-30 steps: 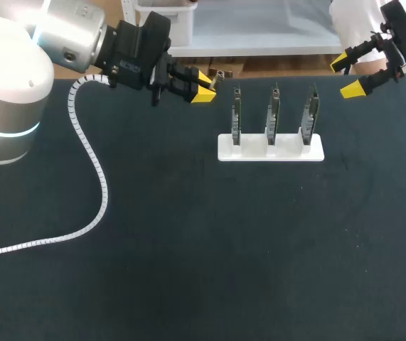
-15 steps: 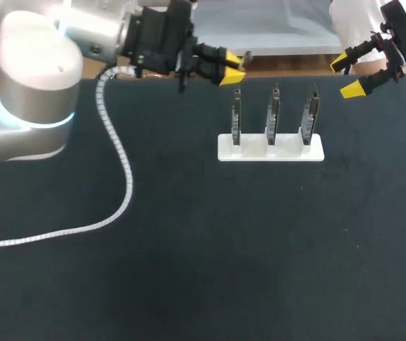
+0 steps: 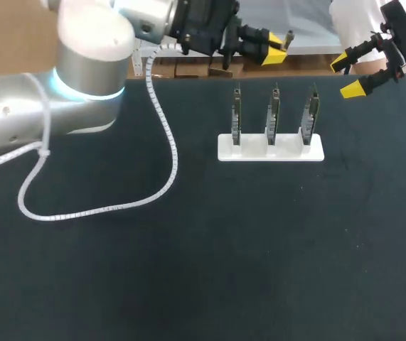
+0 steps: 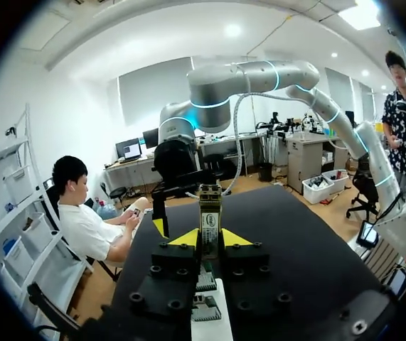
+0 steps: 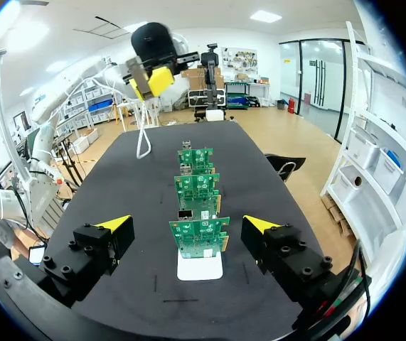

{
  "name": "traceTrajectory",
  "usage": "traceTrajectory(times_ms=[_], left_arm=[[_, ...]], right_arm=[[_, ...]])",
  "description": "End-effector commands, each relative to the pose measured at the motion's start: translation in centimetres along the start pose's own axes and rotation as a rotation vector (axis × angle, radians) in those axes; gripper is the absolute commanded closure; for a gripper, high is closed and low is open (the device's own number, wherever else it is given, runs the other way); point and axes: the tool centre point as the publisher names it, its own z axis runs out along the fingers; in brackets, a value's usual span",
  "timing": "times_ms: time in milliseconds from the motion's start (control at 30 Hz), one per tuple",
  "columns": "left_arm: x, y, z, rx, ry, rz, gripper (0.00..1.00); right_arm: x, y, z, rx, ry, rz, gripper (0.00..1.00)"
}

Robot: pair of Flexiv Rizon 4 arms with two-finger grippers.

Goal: Pick up the optical module with the left hand, and insert it into the network port with the right hand.

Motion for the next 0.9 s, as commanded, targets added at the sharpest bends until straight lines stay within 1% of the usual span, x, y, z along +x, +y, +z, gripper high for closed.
traceTrajectory(times_ms=[33, 200, 367, 733, 900], left_arm=[[0.6, 1.6, 1.4, 0.038, -0.028, -0.018, 1.0], [0.7, 1.4, 2.9, 0.029, -0.077, -0.018, 1.0], [1.1, 1.5, 4.3, 0.023, -0.108, -0.025, 1.0], [1.6, 1.7, 6.2, -0.008, -0.142, -0.04, 1.0], [2.2, 1.6, 6.9, -0.017, -0.149, -0.056, 1.0]], right_arm=[[0.0, 0.2, 0.0, 0.005, 0.0, -0.001, 0.0], [0.0, 0.2, 0.0, 0.005, 0.0, -0.001, 0.0], [0.0, 0.2, 0.0, 0.005, 0.0, -0.001, 0.0], [0.0, 0.2, 0.0, 0.005, 0.0, -0.001, 0.0], [0.0, 0.2, 0.0, 0.005, 0.0, -0.001, 0.0]])
